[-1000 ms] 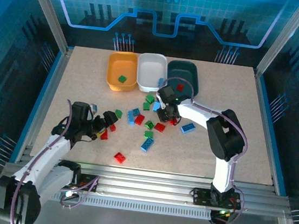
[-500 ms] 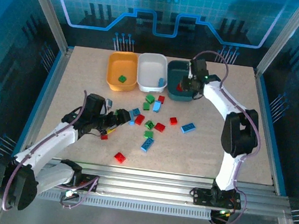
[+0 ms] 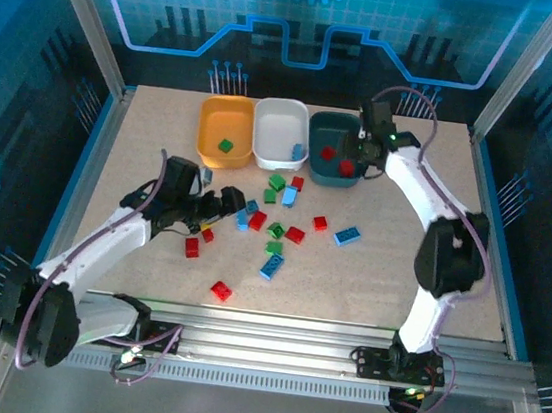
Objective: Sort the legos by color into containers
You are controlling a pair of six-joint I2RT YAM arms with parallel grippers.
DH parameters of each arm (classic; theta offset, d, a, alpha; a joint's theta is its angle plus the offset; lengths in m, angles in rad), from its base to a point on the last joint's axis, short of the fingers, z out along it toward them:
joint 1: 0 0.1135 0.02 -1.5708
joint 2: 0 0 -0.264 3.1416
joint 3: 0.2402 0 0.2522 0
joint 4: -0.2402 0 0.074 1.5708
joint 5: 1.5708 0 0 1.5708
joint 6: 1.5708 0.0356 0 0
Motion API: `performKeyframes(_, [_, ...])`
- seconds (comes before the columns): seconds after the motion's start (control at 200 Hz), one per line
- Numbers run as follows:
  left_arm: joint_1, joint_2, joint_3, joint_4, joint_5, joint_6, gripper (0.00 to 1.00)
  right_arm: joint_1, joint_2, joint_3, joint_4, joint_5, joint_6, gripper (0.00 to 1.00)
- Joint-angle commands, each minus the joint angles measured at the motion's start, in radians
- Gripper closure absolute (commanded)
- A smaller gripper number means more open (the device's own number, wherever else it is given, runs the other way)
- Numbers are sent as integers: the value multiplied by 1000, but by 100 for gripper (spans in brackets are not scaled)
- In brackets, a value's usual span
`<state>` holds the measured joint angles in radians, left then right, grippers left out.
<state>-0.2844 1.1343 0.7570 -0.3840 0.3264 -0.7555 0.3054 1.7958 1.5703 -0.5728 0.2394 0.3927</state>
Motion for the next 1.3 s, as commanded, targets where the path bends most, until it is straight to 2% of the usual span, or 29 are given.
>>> performKeyframes(0.0, [-15, -138, -92, -42, -52, -110, 1, 57, -206, -227, 2, 106, 118, 31])
performKeyframes(0.155, [-25, -376, -161, -180, -85, -224, 1, 81, -394, -541, -3, 92, 327, 22])
performKeyframes(0.31, [-27, -533, -181, -300, -83, -216, 1, 80, -423, -674, 22, 40, 439, 16])
performKeyframes(0.465, [-27, -554, -232, -301, -22, -232, 1, 80, -337, -677, 56, 15, 535, 15])
performKeyframes(0.605, [-27, -554, -262, -297, 5, -235, 1, 79, -201, -579, 23, -3, 571, 14])
performKeyframes(0.8, [-27, -546, -259, -294, 14, -234, 1, 90, -50, -512, -40, 50, 652, 17])
performKeyframes(0.915, [-27, -525, -255, -287, 19, -225, 1, 104, -69, -583, 8, 55, 677, 25])
performKeyframes(0.996, [-27, -513, -253, -289, 29, -219, 1, 117, -99, -633, 37, 47, 678, 35])
performKeyframes(1.036, [-27, -514, -255, -290, 32, -219, 1, 123, -114, -649, 43, 52, 676, 41])
performKeyframes(1.116, [-27, -531, -261, -293, 34, -219, 1, 124, -151, -681, 66, 51, 668, 60])
performKeyframes(1.296, [-28, -587, -273, -291, 39, -220, 1, 140, -218, -668, 68, 81, 617, 81])
